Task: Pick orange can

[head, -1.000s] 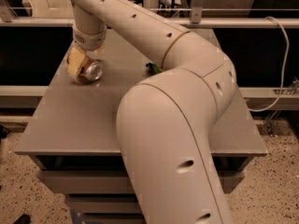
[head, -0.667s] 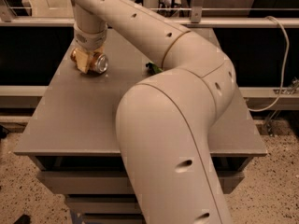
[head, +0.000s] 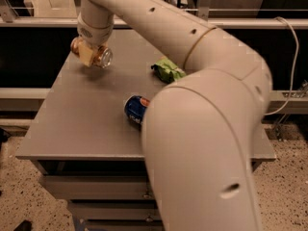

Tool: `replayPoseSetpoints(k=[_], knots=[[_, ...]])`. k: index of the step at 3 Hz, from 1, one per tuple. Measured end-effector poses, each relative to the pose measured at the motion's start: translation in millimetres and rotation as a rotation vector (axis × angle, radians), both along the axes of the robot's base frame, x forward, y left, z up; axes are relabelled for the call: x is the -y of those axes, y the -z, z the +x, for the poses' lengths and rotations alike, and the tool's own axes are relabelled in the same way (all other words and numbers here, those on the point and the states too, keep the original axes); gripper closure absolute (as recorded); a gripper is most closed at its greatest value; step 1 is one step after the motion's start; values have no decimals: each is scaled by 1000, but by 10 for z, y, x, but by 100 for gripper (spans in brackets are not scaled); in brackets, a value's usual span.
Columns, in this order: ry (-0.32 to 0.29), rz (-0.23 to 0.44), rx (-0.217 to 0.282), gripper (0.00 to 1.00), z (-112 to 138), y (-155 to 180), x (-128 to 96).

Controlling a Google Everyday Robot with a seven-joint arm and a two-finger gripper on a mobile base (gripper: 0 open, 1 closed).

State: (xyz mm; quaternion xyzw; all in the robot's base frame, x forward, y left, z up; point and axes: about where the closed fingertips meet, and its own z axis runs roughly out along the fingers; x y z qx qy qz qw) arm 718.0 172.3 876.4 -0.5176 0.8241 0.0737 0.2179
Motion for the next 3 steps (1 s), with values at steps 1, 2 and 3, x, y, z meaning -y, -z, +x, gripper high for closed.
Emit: replayPoseSetpoints(k=[1, 2, 3], knots=[[-58, 118, 95, 100, -36, -319, 152], [-143, 354, 163, 100, -104, -542, 205], [-199, 604, 212, 100, -111, -792, 378]])
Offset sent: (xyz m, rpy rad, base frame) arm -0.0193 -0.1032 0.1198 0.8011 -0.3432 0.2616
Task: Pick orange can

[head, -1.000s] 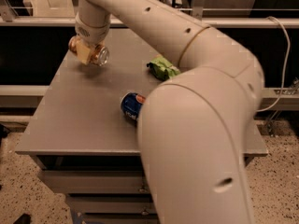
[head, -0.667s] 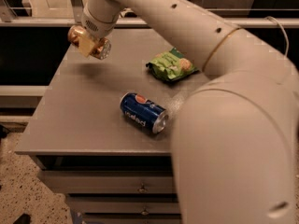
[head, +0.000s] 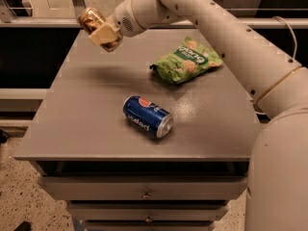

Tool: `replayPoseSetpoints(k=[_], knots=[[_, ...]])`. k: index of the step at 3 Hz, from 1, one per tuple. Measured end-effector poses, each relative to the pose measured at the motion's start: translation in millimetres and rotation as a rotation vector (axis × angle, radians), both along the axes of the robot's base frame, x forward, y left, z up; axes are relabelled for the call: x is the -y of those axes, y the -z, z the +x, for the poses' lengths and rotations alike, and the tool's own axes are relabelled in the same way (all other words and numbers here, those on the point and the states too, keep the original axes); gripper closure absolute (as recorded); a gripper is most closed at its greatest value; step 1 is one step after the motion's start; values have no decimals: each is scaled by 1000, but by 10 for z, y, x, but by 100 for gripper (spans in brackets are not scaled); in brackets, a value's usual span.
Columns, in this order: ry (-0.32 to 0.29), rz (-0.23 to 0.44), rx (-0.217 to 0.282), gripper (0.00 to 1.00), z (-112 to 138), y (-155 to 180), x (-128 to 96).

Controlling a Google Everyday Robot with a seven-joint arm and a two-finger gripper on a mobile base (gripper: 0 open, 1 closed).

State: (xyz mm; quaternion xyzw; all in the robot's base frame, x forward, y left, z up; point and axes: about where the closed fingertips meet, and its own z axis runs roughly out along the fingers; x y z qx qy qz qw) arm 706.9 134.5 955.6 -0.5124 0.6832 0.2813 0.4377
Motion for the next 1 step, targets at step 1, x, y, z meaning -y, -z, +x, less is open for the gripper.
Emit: replayPoseSetpoints(k=[1], knots=[[-65, 72, 53, 100, -89, -135, 13]])
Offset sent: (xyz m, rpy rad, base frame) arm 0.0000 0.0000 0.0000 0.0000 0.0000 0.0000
